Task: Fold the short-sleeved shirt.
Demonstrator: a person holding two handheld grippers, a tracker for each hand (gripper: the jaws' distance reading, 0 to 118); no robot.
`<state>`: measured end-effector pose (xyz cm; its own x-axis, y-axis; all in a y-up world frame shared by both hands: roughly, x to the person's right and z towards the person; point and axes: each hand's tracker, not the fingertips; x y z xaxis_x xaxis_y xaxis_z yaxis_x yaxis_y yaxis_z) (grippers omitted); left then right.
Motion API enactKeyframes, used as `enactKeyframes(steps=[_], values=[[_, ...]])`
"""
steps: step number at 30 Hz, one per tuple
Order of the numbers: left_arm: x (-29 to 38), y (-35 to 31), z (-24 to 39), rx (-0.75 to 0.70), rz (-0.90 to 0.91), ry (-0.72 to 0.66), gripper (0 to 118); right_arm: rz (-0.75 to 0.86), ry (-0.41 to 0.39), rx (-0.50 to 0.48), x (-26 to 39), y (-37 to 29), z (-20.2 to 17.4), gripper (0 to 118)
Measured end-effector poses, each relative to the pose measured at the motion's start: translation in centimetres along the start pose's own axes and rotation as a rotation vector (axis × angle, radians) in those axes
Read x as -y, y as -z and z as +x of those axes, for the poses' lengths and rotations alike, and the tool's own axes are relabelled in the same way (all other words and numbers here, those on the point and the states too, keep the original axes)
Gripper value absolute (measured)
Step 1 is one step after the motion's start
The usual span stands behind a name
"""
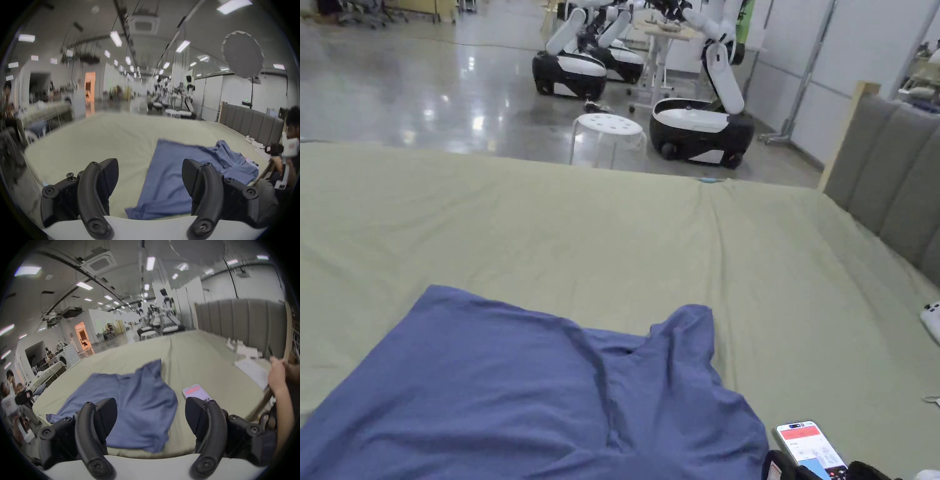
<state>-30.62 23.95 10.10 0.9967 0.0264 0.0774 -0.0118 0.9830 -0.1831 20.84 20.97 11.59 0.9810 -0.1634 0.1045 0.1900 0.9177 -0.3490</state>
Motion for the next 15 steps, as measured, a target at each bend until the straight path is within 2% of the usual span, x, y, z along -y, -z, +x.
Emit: enactKeyframes(steps=[2,3,4,5,6,7,8,9,10,12,13,15], values=[[-0.9,-1.1,2.5,-0.043,0.084,0.074,81,0.022,-0.034,0.001,-0.8,0.0,-0.9,92],[-1.3,-1.7,3.5,-0.049,0.113,0.094,81,0.049,-0.049,-0.004,-1.0,-0.1,-1.4,86],[-1.6,-2.2,4.3,-0.039,0.130,0.095,81,0.070,-0.061,-0.025,-1.2,-0.3,-1.7,75],[-1.9,-2.6,5.0,-0.028,0.128,0.089,81,0.080,-0.068,-0.039,-1.6,-0.4,-2.5,60],[-2.2,-2.7,5.5,-0.013,0.125,0.088,79,0.087,-0.077,-0.046,-1.8,-0.5,-3.1,35],[-2.5,-2.9,6.1,-0.005,0.124,0.087,74,0.089,-0.091,-0.048,-1.9,-0.6,-3.6,15],[-2.6,-3.0,6.5,-0.002,0.123,0.084,57,0.084,-0.103,-0.050,-2.0,-0.5,-3.9,1],[-2.8,-3.2,6.8,0.029,0.119,0.083,17,0.080,-0.119,-0.043,-2.1,-0.5,-4.3,1],[-2.6,-3.1,6.5,0.041,0.106,0.086,4,0.075,-0.121,-0.048,-2.2,-0.5,-4.6,0],[-2.5,-2.7,6.8,0.029,0.104,0.082,3,0.058,-0.131,-0.075,-2.2,-0.5,-5.2,0],[-2.6,-2.7,6.4,0.068,0.088,0.071,3,0.065,-0.151,-0.059,-2.3,-0.6,-5.4,0],[-2.4,-2.2,6.2,0.043,0.065,0.048,3,0.053,-0.194,-0.053,-2.3,-0.5,-6.2,0]])
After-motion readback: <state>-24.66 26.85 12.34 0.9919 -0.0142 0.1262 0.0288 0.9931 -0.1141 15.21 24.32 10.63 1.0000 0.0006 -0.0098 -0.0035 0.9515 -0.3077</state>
